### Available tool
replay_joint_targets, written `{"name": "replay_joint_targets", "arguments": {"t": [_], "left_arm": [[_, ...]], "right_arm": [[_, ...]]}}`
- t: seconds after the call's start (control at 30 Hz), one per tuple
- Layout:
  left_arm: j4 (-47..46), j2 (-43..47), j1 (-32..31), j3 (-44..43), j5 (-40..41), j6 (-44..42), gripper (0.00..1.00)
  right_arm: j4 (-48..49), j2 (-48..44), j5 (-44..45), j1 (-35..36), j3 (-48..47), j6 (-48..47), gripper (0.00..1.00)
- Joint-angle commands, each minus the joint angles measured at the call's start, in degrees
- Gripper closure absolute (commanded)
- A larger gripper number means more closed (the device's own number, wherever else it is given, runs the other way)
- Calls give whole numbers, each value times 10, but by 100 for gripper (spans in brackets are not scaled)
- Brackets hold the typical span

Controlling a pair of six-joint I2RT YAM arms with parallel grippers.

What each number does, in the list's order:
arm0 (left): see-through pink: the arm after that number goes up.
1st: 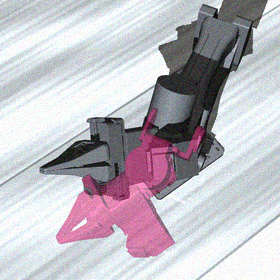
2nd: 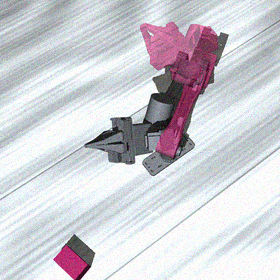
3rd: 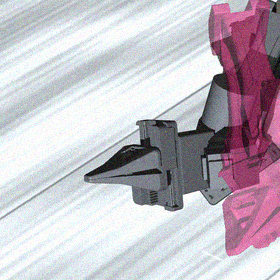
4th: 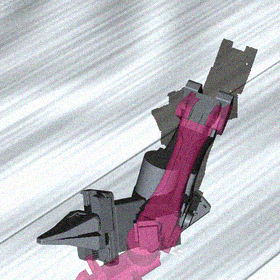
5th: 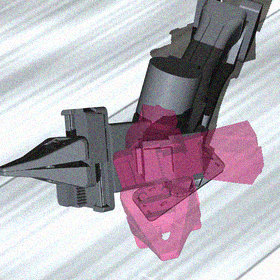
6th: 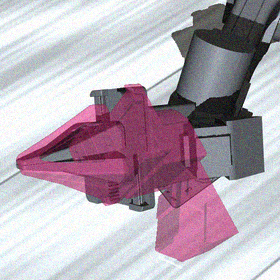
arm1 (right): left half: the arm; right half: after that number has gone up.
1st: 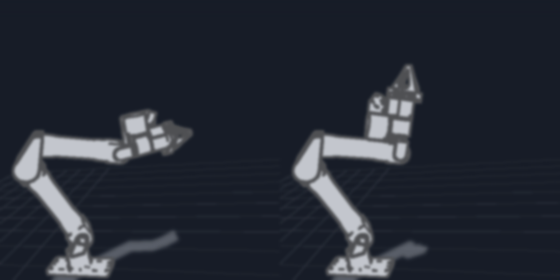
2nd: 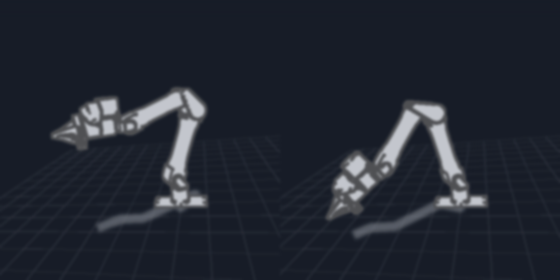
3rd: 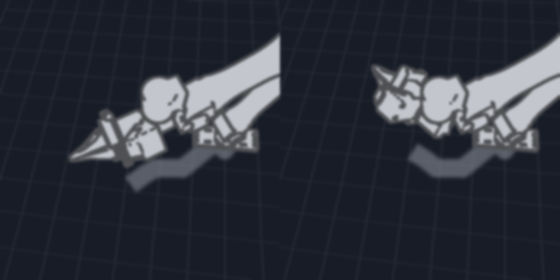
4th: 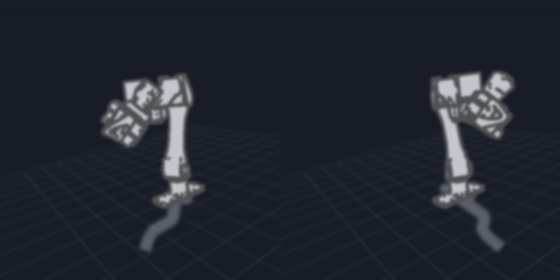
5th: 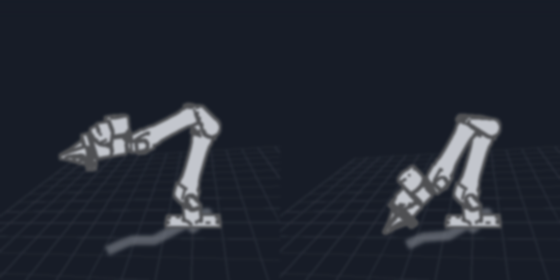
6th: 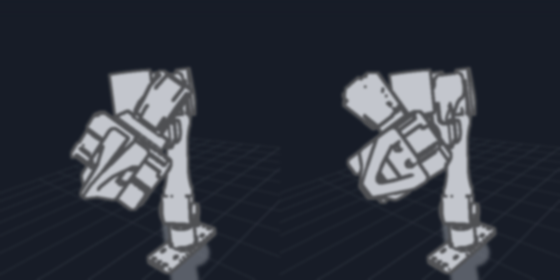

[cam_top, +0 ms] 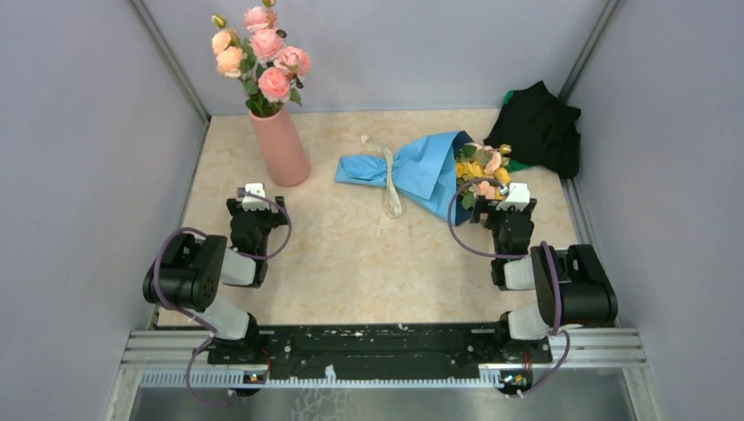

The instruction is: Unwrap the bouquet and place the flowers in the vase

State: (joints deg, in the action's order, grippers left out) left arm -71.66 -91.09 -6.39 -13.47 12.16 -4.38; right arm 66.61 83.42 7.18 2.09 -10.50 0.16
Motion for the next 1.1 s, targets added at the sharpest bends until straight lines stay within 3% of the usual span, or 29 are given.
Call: {"name": "replay_joint_targets", "arguments": {"t": [0.0, 0.33, 0.5, 0.7, 0.83, 0.97, 1.07], "left_arm": [[-28, -2, -2, 1, -5, -4, 1], [-27, -4, -2, -1, -9, -2, 1], [-27, -4, -1, 0, -10, -2, 1], [-27, -2, -1, 1, -11, -3, 1], [-28, 14, -3, 3, -21, -14, 1], [160, 102, -43, -68, 21, -38, 1], [229, 137, -113, -119, 103, -87, 1]], "right_arm": [[33, 1, -10, -1, -1, 1, 2], [31, 2, -16, -1, -3, 1, 1], [8, -9, 31, -1, -12, 15, 1], [-209, -123, 48, -1, -84, 32, 2], [-315, -183, 18, 8, -132, 101, 1], [-372, -245, 66, 67, -156, 59, 1], [-446, -277, 88, 92, -190, 87, 2]]}}
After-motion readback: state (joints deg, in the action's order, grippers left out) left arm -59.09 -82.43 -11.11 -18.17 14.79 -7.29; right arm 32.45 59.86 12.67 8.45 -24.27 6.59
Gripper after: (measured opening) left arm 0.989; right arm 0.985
